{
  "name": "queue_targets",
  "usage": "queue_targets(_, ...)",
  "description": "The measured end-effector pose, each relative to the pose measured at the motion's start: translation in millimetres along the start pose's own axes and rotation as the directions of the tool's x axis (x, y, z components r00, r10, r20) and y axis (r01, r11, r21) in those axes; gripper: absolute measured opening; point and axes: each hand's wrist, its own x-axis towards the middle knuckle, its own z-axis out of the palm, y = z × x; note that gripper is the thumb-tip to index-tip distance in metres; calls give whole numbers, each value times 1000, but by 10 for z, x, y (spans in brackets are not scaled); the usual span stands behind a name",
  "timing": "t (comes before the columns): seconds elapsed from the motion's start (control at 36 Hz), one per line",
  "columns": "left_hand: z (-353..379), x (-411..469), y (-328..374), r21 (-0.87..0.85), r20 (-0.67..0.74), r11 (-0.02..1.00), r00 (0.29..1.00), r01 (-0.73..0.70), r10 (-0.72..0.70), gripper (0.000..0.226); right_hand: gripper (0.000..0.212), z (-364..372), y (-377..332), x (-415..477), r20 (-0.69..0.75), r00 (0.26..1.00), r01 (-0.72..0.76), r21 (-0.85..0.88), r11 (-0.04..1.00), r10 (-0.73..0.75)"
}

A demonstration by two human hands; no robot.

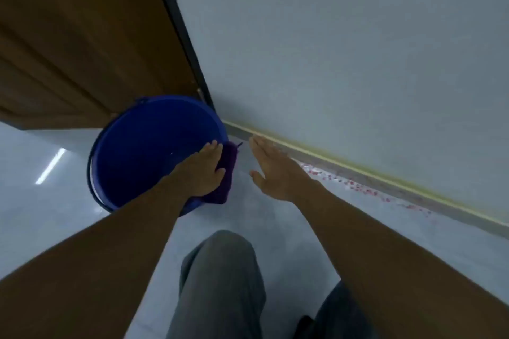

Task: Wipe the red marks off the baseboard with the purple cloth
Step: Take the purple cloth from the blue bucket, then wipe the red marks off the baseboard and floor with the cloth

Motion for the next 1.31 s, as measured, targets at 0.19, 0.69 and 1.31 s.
queue_targets(0.19,625,312,-533,-203,-16,978,999,-50,47,80,117,934,51,417,3,987,158,15,987,-158)
queue_targets(0.69,626,373,-513,-2,-133,978,970,-208,205,142,63,1128,103,673,-446,869,256,31,966,-216)
queue_targets(1.31,1523,1988,701,235,-80,876,890,-421,449,56,61,1376,1908,-195,-473,881,-98,-132,986,24)
